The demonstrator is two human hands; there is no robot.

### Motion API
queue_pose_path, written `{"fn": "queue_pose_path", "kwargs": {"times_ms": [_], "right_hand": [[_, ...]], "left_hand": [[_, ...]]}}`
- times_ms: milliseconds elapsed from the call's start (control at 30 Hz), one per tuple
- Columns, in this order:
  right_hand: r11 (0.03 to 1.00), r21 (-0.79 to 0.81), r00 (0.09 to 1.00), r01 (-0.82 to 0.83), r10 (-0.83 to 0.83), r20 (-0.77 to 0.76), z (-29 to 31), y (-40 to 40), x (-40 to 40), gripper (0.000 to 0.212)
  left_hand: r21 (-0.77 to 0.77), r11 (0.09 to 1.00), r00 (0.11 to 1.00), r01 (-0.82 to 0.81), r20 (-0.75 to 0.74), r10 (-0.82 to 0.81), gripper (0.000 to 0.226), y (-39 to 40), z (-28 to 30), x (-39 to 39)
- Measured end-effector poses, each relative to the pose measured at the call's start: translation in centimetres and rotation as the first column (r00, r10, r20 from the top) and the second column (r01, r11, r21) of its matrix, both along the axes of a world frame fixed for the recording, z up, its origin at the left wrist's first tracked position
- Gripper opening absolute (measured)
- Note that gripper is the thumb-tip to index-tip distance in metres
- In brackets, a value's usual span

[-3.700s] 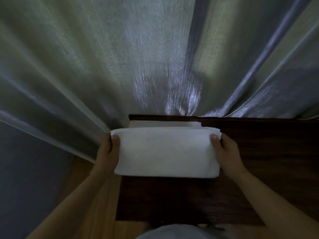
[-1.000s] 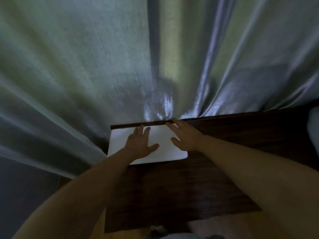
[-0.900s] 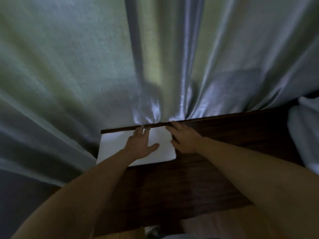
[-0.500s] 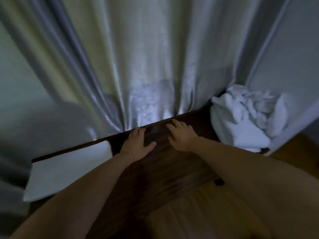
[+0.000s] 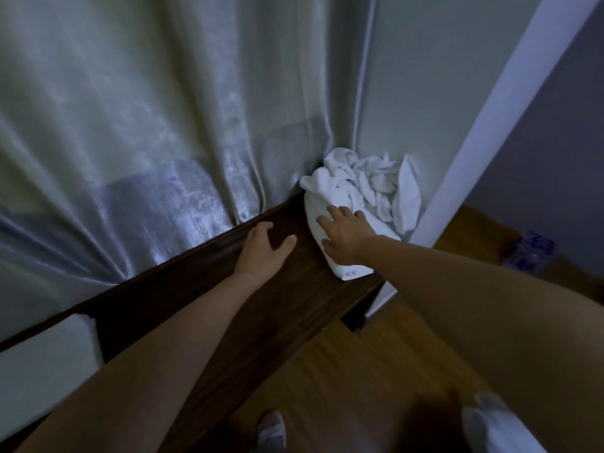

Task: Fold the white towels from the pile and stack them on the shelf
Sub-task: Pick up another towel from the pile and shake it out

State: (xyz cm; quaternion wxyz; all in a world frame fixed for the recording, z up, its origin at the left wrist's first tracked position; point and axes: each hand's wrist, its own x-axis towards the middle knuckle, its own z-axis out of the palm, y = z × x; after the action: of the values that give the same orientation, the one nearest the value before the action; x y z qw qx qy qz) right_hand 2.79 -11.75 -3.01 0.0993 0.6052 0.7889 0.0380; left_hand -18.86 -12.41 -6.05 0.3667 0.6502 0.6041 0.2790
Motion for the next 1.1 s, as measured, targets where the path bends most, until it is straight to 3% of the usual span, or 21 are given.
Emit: {"fn": "queue_pose_path", "kwargs": {"times_ms": [167, 267, 467, 567, 633, 700, 833, 933, 1000, 1100], "right_hand": [[0.988, 0.043, 0.988, 0.148, -0.150, 0.047, -0.3, 2.6, 4.1, 0.050], [0.929, 0.050, 0.930, 0.365, -0.362, -0.069, -0.3, 4.6, 6.5, 0.036], [0.689, -0.026, 0.636, 0.724, -0.683, -0.359, -0.6, 8.7, 12.0, 0.028], [0.561, -0.042, 0.464, 0.827, -0.723, -0.511, -1.3, 11.0, 14.0, 0.045], [0.516, -0.064, 0.390, 0.854, -0.717, -0.578, -1.7, 12.4, 15.0, 0.060], [0.494, -0.109, 0.341, 0.863, -0.726, -0.598, -2.2, 14.0, 16.6, 0.063], [0.578, -0.177, 0.379, 0.797, -0.706, -0.598, -2.4, 16.6, 19.2, 0.028], [0.704, -0.057, 0.454, 0.708, -0.516, -0.727, 0.0, 18.7, 18.7, 0.034], [0.735, -0.024, 0.361, 0.678, -0.361, -0.860, 3.6, 20.4, 17.7, 0.042], [0.820, -0.146, 0.077, 0.554, -0.225, -0.971, 10.4, 21.9, 16.0, 0.038]], "left_hand": [[-0.030, 1.000, 0.998, 0.001, 0.069, 0.002, 0.070, 4.6, -0.7, 3.9], [-0.038, 0.997, 0.996, 0.060, 0.072, -0.057, 0.070, 8.2, -1.4, 6.5], [-0.023, 0.980, 0.975, 0.196, 0.114, -0.192, 0.068, 14.0, -1.5, 11.5], [0.035, 0.972, 0.967, 0.231, 0.107, -0.233, 0.058, 16.0, -1.6, 13.3], [0.044, 0.971, 0.965, 0.234, 0.107, -0.237, 0.050, 17.1, -1.6, 14.4], [0.046, 0.970, 0.965, 0.239, 0.097, -0.242, 0.042, 18.1, -1.6, 15.4], [0.067, 0.971, 0.968, 0.231, 0.089, -0.237, 0.028, 19.6, -1.2, 17.2], [0.047, 0.976, 0.973, 0.214, 0.081, -0.217, 0.020, 20.5, -0.2, 18.8], [0.015, 0.967, 0.960, 0.255, 0.115, -0.255, 0.024, 21.1, 0.6, 20.1], [0.083, 0.929, 0.926, 0.360, 0.088, -0.366, 0.056, 21.5, 1.8, 22.4]]}}
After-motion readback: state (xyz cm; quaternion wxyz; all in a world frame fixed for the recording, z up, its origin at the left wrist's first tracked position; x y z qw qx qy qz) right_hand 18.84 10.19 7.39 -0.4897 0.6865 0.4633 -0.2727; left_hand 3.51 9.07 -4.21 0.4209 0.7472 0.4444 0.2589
